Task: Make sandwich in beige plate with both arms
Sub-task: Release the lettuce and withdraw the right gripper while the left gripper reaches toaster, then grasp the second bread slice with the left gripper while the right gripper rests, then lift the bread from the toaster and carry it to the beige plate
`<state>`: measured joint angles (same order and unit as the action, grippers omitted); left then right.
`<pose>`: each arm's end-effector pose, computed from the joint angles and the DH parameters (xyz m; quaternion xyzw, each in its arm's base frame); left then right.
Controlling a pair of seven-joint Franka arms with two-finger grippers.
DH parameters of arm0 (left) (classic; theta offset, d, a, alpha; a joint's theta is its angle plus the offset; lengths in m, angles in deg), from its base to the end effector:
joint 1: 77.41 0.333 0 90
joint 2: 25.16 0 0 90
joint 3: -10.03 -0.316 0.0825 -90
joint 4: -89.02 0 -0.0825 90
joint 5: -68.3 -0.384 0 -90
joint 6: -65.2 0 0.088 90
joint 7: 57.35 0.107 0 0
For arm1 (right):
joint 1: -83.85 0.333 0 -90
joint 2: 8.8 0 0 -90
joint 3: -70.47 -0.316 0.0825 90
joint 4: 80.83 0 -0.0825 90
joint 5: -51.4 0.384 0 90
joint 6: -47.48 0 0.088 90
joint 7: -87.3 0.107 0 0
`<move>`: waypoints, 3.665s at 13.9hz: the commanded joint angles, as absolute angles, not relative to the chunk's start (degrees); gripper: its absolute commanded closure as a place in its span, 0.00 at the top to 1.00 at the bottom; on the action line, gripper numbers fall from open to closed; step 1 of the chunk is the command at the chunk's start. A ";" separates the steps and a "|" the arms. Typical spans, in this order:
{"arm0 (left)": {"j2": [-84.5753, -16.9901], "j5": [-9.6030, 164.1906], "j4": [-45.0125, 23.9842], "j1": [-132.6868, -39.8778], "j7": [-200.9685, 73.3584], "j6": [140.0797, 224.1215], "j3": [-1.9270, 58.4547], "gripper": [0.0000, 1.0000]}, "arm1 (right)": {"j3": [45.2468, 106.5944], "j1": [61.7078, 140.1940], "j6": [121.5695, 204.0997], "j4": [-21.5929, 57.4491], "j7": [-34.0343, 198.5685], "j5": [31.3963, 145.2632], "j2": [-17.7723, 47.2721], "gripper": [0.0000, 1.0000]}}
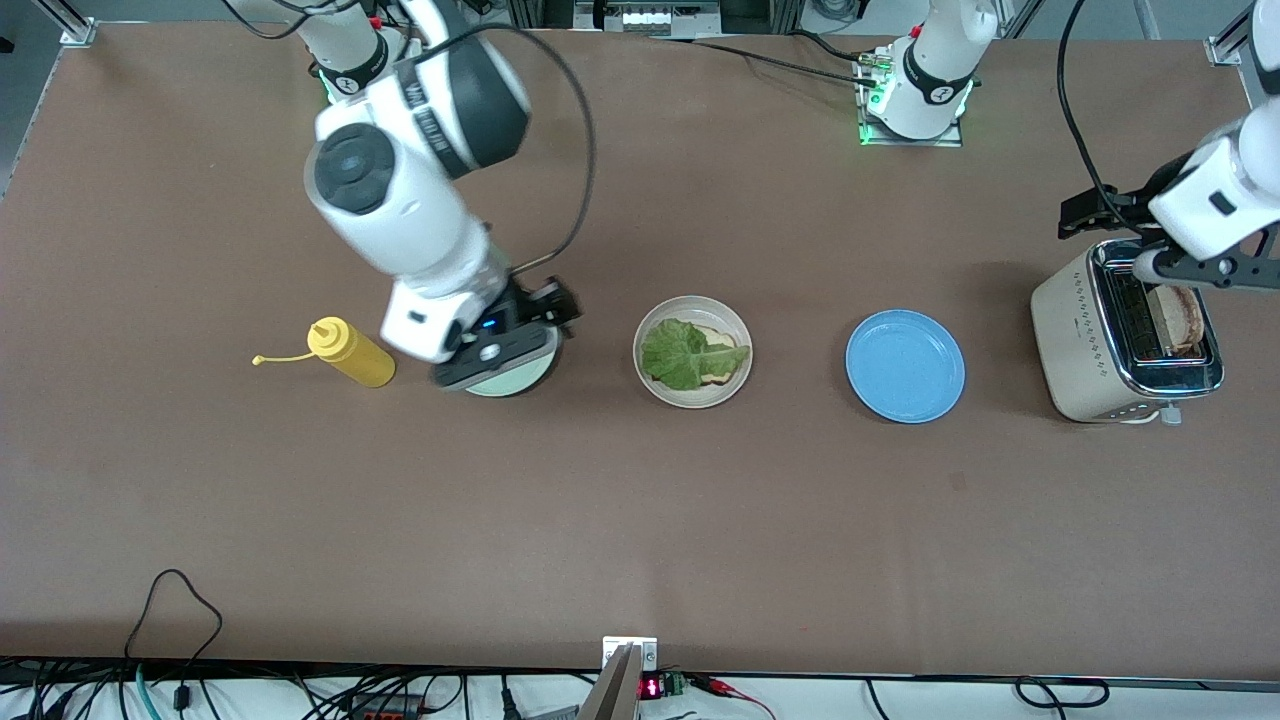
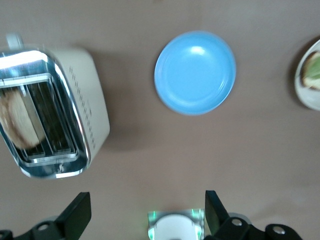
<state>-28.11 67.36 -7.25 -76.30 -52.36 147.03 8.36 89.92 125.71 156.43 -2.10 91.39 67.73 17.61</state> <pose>0.5422 0.0279 0.5359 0.9883 -0.0190 -0.1514 0.0013 0.6202 0.3256 0.4721 -0.9872 -0.1388 -0.0304 0.0721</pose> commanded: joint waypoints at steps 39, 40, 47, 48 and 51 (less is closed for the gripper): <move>-40.72 58.62 8.07 -58.42 -27.92 147.91 12.57 0.09 | 67.40 84.82 146.79 18.22 95.82 49.47 -11.34 1.00; -40.89 60.64 7.90 -58.51 -27.65 147.73 13.53 0.09 | 67.40 84.91 146.62 18.22 95.82 48.77 -11.44 1.00; -45.98 72.85 7.64 -67.80 -31.77 147.56 19.08 0.06 | 67.31 84.82 146.88 19.45 96.09 48.93 -13.37 1.00; -46.95 75.74 7.90 -70.00 -33.26 147.73 19.08 0.05 | 67.31 84.82 146.79 19.37 96.18 49.20 -13.20 1.00; -51.42 91.79 7.90 -74.76 -41.51 148.60 19.08 0.01 | 67.31 84.82 146.18 18.93 95.39 49.11 -12.93 1.00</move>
<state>-48.08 83.45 6.42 -72.68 -37.77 148.71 19.41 68.18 85.57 145.90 17.87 95.16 49.71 -11.86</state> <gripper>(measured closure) 0.894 0.000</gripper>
